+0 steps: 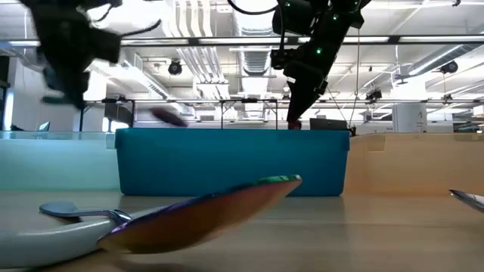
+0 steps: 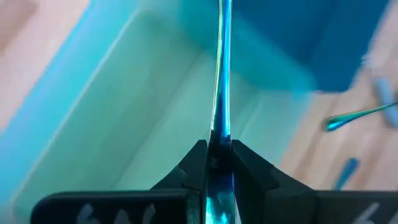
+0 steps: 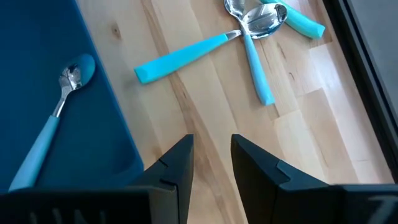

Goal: Sort silverware by color (type)
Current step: Put the violet spoon into the green bin, then put the green spoon into the orange bin

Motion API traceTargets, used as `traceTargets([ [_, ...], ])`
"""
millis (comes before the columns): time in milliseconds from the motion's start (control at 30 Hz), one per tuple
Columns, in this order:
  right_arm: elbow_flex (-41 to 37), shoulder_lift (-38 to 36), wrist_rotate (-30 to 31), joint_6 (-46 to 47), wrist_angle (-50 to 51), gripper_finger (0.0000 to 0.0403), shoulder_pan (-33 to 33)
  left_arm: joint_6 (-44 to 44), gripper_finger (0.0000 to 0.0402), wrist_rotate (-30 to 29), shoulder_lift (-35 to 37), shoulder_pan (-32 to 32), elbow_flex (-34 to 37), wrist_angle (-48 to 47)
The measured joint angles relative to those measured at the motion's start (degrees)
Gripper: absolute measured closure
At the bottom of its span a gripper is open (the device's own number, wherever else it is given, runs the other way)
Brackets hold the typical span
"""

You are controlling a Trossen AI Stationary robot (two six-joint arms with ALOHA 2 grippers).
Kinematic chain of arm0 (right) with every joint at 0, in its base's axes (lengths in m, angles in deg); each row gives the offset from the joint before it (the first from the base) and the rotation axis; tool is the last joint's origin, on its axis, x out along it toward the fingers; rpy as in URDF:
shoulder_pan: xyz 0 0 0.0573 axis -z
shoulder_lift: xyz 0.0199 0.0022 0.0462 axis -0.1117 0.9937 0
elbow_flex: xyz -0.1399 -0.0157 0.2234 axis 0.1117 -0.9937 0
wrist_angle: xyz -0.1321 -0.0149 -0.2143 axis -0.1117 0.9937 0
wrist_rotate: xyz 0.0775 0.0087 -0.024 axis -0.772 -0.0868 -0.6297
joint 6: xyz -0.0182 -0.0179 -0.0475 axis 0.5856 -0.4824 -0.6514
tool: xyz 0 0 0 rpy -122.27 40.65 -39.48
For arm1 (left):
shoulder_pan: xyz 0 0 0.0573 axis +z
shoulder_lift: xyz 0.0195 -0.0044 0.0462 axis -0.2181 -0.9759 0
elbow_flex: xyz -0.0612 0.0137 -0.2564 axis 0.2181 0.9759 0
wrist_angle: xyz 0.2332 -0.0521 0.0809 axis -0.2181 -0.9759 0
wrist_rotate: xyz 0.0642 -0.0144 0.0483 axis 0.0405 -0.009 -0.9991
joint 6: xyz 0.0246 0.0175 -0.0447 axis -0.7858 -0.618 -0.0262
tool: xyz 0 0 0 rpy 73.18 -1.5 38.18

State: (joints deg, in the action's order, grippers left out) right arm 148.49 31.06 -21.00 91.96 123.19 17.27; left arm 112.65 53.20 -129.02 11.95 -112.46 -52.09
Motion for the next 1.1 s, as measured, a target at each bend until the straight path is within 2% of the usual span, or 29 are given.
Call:
traceTargets([
  [133, 0.0, 0.0, 0.0, 0.5, -0.2, 0.0305, 0.0, 3.5, 0.0370, -0.4, 4.4, -0.1, 6.7, 0.1],
  [267, 0.0, 0.0, 0.0, 1.2, -0.3, 0.0305, 0.0, 4.5, 0.0348, 0.4, 6.2, -0.1, 10.9, -0.4],
  [400, 0.0, 0.0, 0.0, 1.5, -0.3, 0.0305, 0.0, 4.6, 0.0311, 0.4, 6.3, -0.1, 11.1, 0.0],
  [533, 0.0, 0.0, 0.0, 0.4, -0.7, 0.0305, 0.1, 1.9, 0.0279, -0.4, 5.8, -0.1, 8.4, 0.1],
  [667, 0.0, 0.0, 0.0, -1.3, -3.0, 0.0305, 0.4, -2.3, 0.0258, -8.2, 4.5, 0.0, 4.7, 0.2],
  [800, 0.0, 0.0, 0.1, -3.0, -5.2, 0.0305, 0.6, -6.5, 0.0254, -22.6, 2.3, 0.4, 1.9, 0.1],
  [867, 0.0, 0.0, 0.1, -3.7, -5.6, 0.0305, 0.6, -8.9, 0.0254, -28.0, 1.1, 2.3, 1.1, -0.6],
  [900, 0.0, 0.0, 0.1, -4.0, -5.9, 0.0305, 0.6, -10.4, 0.0255, -28.6, 0.4, 3.9, 1.0, -0.8],
  [1000, 0.0, 0.0, 0.1, -4.7, -6.4, 0.0305, 0.6, -13.1, 0.0255, -25.9, -1.8, 11.4, 1.0, 0.3],
  [1100, 0.0, 0.0, 0.1, -5.1, -6.5, 0.0305, 0.6, -16.9, 0.0255, -19.9, -4.7, 20.7, 1.4, 2.6],
])
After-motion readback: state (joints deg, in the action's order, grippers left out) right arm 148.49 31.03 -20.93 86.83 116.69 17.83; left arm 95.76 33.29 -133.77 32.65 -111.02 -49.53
